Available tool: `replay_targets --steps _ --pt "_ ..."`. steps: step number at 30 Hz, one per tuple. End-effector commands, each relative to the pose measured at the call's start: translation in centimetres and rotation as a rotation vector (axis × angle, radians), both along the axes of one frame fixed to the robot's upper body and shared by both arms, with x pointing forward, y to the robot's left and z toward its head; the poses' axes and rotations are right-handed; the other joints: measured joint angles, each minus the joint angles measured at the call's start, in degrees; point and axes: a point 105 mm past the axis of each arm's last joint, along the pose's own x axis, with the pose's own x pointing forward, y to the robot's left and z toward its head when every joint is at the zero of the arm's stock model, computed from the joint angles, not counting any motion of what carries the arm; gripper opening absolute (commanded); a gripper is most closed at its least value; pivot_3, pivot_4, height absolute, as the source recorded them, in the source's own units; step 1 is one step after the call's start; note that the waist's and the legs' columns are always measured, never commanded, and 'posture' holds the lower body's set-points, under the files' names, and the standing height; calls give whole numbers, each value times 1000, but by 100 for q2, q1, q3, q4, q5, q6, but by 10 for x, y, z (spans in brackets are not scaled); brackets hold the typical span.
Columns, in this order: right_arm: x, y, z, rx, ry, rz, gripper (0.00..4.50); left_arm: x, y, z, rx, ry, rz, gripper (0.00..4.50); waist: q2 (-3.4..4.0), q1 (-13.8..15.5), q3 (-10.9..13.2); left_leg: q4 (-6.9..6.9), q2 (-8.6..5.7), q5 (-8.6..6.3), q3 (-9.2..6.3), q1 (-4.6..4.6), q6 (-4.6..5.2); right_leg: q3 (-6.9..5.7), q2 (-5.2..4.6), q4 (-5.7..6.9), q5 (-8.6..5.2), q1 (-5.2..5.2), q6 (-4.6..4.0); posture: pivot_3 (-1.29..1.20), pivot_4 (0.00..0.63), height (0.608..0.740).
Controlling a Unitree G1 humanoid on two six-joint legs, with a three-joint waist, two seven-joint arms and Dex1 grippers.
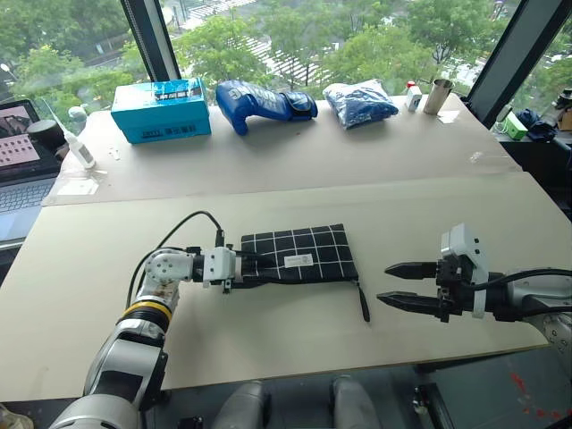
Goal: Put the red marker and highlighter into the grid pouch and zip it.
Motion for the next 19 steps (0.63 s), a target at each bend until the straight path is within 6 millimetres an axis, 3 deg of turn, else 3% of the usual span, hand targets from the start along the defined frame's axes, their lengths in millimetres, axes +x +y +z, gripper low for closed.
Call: replay_targets --steps 1,3,7,9,12,19 --pt "7 -10 5 -27 -43 -21 3292 -2 37 3 -12 56 110 3309 1 -17 -1 0 1 -4 -2 1 7 0 1 2 0 0 0 0 150 740" --pt "11 -16 3 -36 -45 -40 3292 -10 51 9 -60 119 139 3309 3 -59 -1 -2 0 -7 -5 5 11 0 1 4 0 -2 0 0 150 740" --pt "19 -32 -3 -58 -39 -80 3292 -38 80 22 -252 442 294 3309 5 -146 1 -4 3 -8 -10 1 10 0 2 23 0 -10 1 0 150 740" --pt "26 -42 -6 -82 -46 -110 3292 -47 97 21 -331 590 470 3309 7 -174 2 -5 21 -17 -11 3 6 1 9 25 0 -14 1 0 150 740" --pt "39 -53 -6 -81 -66 -162 3292 -64 115 29 -442 659 623 3309 19 -148 10 -6 34 -33 -7 11 14 2 17 6 -1 -13 1 0 150 740" --pt "53 -53 -7 -61 -91 -180 3292 -77 136 44 -561 563 788 3309 29 -64 16 -14 54 -34 3 28 -22 -2 33 3 5 -8 -13 0 150 740"
